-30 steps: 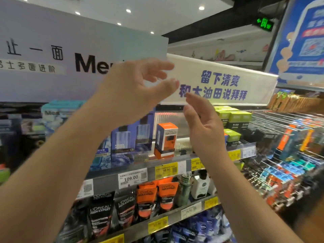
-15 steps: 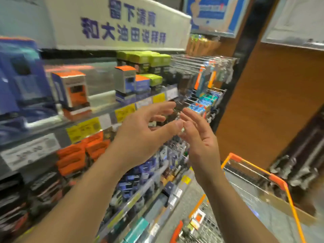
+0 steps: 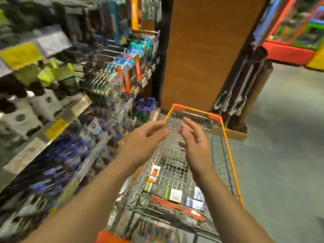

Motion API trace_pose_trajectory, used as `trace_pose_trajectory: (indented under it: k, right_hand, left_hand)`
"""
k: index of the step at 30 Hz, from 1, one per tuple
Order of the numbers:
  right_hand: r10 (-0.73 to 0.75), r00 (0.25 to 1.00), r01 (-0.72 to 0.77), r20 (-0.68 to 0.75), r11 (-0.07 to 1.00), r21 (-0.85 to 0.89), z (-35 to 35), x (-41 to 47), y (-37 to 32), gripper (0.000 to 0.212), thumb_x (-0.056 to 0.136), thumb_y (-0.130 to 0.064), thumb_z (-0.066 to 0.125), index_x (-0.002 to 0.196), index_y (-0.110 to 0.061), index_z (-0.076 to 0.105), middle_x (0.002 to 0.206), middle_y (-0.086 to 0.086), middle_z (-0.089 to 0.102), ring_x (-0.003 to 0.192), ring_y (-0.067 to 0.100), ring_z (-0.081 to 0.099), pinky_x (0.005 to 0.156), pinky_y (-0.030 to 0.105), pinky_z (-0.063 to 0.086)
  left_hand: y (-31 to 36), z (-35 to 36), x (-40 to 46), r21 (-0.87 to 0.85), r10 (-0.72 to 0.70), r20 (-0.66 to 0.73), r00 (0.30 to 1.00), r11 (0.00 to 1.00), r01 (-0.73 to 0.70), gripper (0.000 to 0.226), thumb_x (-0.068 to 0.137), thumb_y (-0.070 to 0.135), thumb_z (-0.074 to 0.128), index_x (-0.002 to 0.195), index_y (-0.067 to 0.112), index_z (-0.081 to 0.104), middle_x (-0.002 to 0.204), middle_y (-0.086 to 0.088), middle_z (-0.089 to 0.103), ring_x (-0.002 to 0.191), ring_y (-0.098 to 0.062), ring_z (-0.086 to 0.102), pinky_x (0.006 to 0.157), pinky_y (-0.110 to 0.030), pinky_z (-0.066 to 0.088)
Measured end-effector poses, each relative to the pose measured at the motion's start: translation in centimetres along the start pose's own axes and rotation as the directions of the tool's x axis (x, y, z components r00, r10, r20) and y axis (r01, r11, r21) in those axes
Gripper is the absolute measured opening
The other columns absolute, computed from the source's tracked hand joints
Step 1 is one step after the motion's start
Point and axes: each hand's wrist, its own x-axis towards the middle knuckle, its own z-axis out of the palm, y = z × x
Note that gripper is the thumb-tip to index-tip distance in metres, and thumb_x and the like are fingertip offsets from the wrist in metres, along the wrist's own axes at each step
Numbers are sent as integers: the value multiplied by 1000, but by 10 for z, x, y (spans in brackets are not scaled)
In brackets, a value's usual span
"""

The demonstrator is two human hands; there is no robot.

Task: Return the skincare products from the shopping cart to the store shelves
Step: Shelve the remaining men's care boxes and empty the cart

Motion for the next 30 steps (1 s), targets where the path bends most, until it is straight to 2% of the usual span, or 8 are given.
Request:
trace_pose_trajectory:
  k: [4, 10, 13, 17, 21, 24, 27, 30]
  right_hand:
    - [141, 986, -149, -91, 986, -78, -52, 39, 60, 25, 102, -32, 63, 125, -40, 60, 129, -6, 63, 113, 11, 64, 99, 36, 52]
    - [329, 928, -359, -173, 915, -184, -97, 91, 149, 50, 98, -37, 67, 144, -24, 55, 140, 1, 61, 123, 12, 60, 108, 30, 45]
    - [392, 900, -431, -191, 865, -259, -108, 109, 200, 69, 89, -58, 66, 148, -25, 51, 145, -5, 59, 128, 15, 58, 111, 41, 46]
    - [463, 860, -507, -214, 817, -273, -120, 129, 255, 61, 98, -47, 65, 152, -28, 46, 149, -3, 52, 132, 16, 52, 104, 35, 43]
    - [550, 795, -606, -258, 748, -271, -130, 159, 313, 57, 101, -41, 63, 153, -26, 45, 109, -1, 69, 110, 39, 66, 77, 33, 58]
    - [550, 791, -610, -268, 677, -412, -142, 180, 367, 60, 100, -41, 64, 154, -24, 43, 87, -7, 65, 71, 24, 62, 49, 16, 45]
    - [542, 814, -536, -210, 559, -633, -154, 203, 415, 71, 96, -45, 67, 156, -20, 37, 126, 10, 65, 93, 21, 66, 79, 25, 54]
    - [494, 846, -426, -201, 398, -813, -169, 231, 456, 75, 92, -35, 74, 154, -13, 38, 153, 15, 44, 134, 33, 49, 113, 43, 44]
  left_hand:
    - [-36, 53, 47, 31, -209, 34, 977, 978, 208, 34, 67, 68, 70, 94, 49, 75, 106, 13, 73, 103, -11, 67, 98, -42, 55]
    - [-93, 113, 104, 85, -412, 19, 911, 908, 409, 11, 96, 44, 64, 96, 35, 70, 107, 7, 72, 93, -16, 67, 72, -28, 48]
    - [-122, 133, 129, 68, -477, 0, 879, 877, 476, 18, 100, 41, 60, 110, 29, 70, 105, 7, 70, 92, -16, 65, 79, -35, 53]
    - [-158, 149, 153, 50, -530, 46, 847, 848, 528, 20, 102, 41, 57, 114, 30, 68, 118, 8, 68, 101, -15, 64, 90, -41, 55]
    - [-200, 168, 188, 2, -605, 36, 795, 796, 605, 23, 102, 40, 58, 119, 27, 67, 122, 7, 66, 94, -14, 61, 86, -39, 50]
    - [-235, 173, 210, -64, -651, -17, 759, 758, 649, 22, 100, 39, 60, 116, 28, 69, 121, 6, 67, 93, -17, 63, 91, -43, 54]
    - [-268, 177, 224, -82, -680, -17, 733, 731, 677, 21, 100, 37, 58, 112, 28, 72, 112, 7, 67, 91, -17, 64, 88, -42, 52]
    - [-292, 181, 234, -69, -725, -11, 688, 687, 723, 18, 101, 37, 56, 100, 23, 68, 110, -1, 65, 89, -20, 60, 87, -43, 50]
